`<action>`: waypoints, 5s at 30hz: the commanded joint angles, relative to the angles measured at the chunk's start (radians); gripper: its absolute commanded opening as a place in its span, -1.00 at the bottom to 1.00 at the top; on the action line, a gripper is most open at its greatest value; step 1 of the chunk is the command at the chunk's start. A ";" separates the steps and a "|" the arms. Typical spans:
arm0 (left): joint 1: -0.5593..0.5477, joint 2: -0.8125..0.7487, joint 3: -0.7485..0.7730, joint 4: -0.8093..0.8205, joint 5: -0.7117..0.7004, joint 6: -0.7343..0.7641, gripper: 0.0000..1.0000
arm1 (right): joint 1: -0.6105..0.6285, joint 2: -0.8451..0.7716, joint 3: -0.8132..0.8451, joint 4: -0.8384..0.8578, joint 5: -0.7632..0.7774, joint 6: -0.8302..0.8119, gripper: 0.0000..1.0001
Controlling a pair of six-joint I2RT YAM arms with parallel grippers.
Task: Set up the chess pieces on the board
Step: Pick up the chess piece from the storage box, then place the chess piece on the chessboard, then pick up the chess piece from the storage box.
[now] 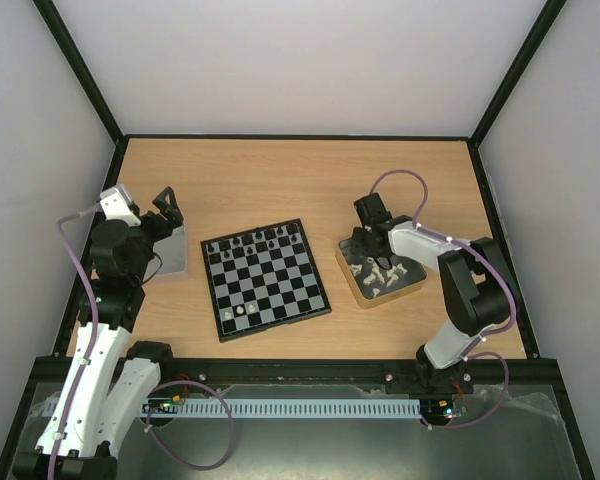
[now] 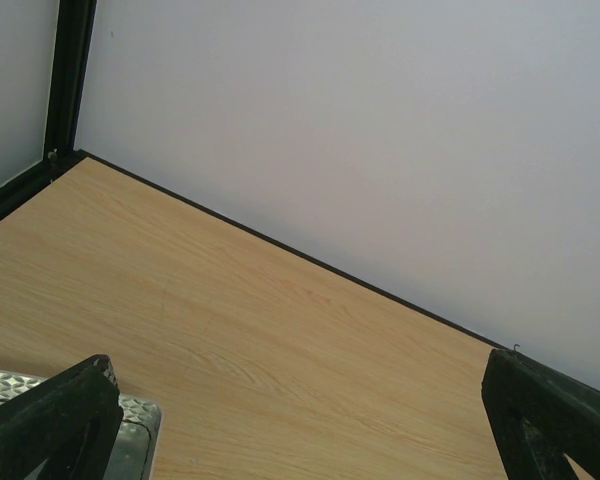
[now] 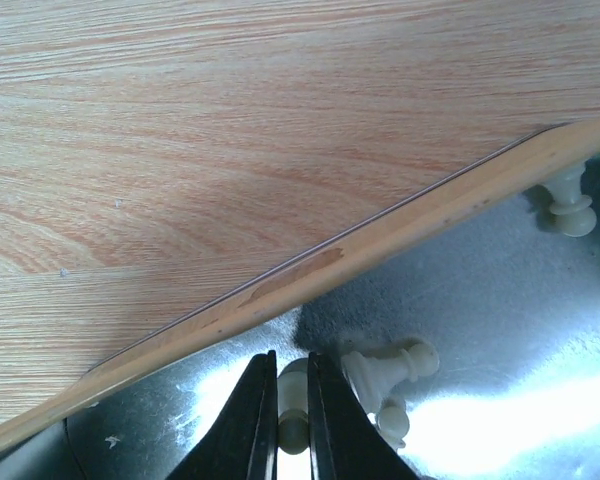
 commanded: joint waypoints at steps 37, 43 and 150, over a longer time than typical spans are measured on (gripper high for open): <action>0.003 -0.005 -0.008 0.030 -0.001 0.004 0.99 | 0.685 -0.037 0.196 -0.016 0.003 0.173 -0.96; 0.003 -0.009 -0.009 0.027 -0.005 0.003 0.99 | 0.753 0.066 0.243 -0.021 0.011 0.168 -0.95; -0.138 0.097 0.069 0.038 0.117 0.059 0.99 | 0.172 -0.371 -0.049 -0.054 -0.008 0.166 -0.96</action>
